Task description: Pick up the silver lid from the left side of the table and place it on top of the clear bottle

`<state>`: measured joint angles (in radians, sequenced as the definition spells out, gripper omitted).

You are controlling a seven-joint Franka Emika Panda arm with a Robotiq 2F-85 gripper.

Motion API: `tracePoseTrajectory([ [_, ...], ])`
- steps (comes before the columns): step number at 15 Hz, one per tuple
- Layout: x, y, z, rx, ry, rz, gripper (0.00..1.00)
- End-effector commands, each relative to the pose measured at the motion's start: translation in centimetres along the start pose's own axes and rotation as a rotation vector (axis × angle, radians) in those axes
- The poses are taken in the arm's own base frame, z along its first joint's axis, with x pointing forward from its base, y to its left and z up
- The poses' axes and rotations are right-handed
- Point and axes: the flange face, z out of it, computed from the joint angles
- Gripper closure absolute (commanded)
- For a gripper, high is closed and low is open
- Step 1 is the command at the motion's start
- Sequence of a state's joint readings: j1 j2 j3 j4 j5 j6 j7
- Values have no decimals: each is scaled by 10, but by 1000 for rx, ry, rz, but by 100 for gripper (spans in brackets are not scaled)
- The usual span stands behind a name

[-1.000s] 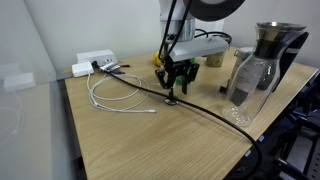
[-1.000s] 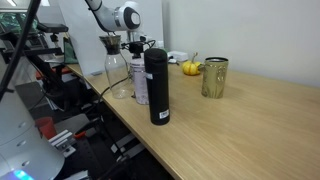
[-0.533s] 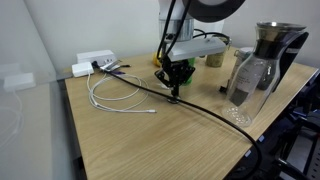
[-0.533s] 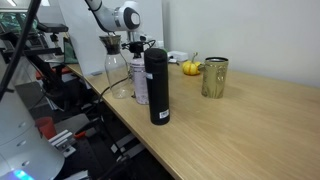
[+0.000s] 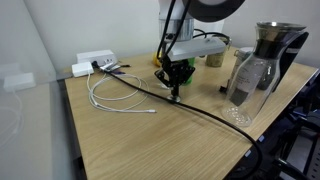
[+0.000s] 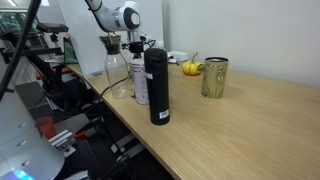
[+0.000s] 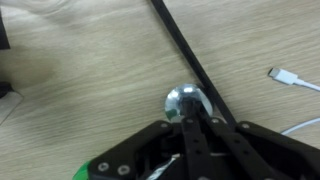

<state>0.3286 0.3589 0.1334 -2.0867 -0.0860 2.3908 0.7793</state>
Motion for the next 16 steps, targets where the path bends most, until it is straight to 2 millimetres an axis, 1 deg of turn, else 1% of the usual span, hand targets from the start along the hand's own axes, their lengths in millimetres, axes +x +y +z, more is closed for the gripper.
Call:
tracePoseTrajectory([
  [1, 2, 4, 0, 12, 3, 6, 99],
  [5, -2, 7, -21, 36, -2, 26, 99],
  [8, -2, 6, -46, 65, 35, 33, 99],
  [13, -5, 3, -99, 106, 97, 16, 99],
  [16, -9, 0, -139, 154, 132, 2, 99],
])
